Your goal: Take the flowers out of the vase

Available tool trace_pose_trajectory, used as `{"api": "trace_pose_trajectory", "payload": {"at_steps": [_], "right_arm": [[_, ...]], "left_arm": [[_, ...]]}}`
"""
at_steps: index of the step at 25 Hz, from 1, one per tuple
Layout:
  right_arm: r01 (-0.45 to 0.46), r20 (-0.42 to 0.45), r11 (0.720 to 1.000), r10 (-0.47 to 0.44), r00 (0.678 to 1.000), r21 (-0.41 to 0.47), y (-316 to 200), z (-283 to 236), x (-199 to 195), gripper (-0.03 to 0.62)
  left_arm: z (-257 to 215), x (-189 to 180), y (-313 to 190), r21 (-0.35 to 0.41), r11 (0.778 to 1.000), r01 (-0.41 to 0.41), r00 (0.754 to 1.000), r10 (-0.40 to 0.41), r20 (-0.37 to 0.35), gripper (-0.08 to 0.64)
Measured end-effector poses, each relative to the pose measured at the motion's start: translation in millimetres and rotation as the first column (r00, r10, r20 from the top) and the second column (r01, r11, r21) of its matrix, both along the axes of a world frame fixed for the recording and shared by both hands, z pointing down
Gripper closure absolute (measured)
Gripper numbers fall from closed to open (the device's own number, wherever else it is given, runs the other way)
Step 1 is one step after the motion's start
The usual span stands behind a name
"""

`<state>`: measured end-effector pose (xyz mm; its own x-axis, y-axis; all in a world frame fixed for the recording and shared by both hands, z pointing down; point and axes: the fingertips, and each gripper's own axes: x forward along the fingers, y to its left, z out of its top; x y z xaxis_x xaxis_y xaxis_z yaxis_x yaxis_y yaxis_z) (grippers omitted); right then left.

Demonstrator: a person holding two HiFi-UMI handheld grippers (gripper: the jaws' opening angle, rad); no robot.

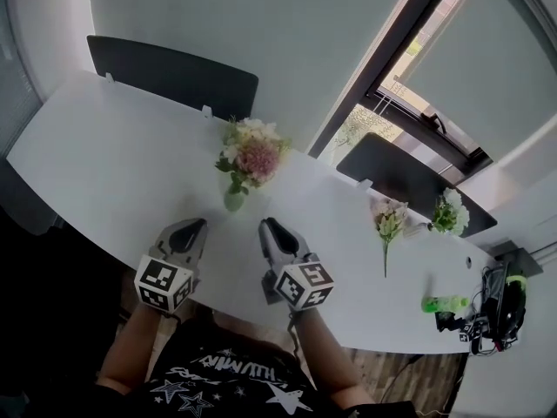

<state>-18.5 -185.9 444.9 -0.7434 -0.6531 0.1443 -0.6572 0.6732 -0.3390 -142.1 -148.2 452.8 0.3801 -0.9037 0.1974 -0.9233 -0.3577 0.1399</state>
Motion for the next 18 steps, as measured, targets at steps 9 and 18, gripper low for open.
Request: {"api": "trace_pose_trajectory", "payload": {"at_steps": [9,18], "right_arm": [[-0.054,-0.039,0.997,0.052,0.998,-0.051,-17,28,-27,0.379],[-0.111,-0.020,0.991,0.110,0.994,-0.070,-25,28,-34,0.345]], "left_arm": [[25,-13,-30,-0.012,0.992,-0.129,0.991,0.128,-0.046,0.551],[44,-14,-51,-0.025,0.977,-0.212,0.977,0.213,-0.001,0.551]]}}
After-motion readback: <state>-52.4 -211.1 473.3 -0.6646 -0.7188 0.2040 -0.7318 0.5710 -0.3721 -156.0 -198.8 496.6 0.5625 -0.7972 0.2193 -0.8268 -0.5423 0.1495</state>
